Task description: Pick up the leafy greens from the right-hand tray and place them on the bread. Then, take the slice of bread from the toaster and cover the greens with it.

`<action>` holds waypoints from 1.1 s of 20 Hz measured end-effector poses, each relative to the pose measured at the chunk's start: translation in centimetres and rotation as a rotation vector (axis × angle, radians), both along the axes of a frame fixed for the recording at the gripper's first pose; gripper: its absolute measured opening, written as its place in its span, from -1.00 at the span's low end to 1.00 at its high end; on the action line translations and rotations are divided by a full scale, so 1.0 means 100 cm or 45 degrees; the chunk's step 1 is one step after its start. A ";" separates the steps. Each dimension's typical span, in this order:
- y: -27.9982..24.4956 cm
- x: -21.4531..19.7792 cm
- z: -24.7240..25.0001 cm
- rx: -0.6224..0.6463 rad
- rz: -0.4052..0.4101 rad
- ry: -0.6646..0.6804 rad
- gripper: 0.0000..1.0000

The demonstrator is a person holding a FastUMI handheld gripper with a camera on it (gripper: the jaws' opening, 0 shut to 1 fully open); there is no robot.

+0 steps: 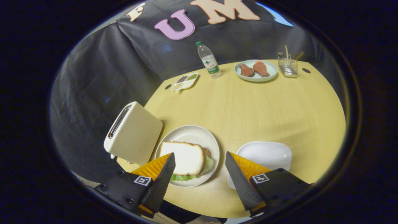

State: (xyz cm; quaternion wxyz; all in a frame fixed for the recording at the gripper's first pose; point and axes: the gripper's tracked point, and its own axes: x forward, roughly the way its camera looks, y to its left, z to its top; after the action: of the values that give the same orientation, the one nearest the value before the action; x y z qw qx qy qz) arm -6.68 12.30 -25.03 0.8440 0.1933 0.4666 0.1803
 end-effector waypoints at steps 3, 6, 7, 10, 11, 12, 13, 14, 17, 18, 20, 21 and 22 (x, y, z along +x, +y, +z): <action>-0.023 0.013 0.020 -0.047 -0.031 -0.116 1.00; -0.048 0.025 0.044 -0.093 -0.083 -0.233 1.00; -0.055 0.030 0.053 -0.102 -0.107 -0.272 1.00; -0.078 0.041 0.079 -0.135 -0.173 -0.378 1.00; -0.087 0.045 0.087 -0.159 -0.191 -0.416 1.00; -0.094 0.048 0.096 -0.182 -0.205 -0.453 1.00; -0.101 0.050 0.104 -0.204 -0.218 -0.484 1.00; -0.107 0.053 0.113 -0.221 -0.235 -0.521 1.00; -0.126 0.066 0.144 -0.264 -0.298 -0.650 1.00; -0.133 0.069 0.153 -0.284 -0.321 -0.699 1.00; -0.146 0.075 0.173 -0.326 -0.376 -0.788 1.00; -0.153 0.078 0.183 -0.345 -0.408 -0.826 1.00; -0.159 0.081 0.189 -0.362 -0.438 -0.858 1.00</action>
State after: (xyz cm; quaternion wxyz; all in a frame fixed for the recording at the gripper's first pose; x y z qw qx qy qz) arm 1.42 -3.57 -6.10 0.9860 0.0799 0.1448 0.0234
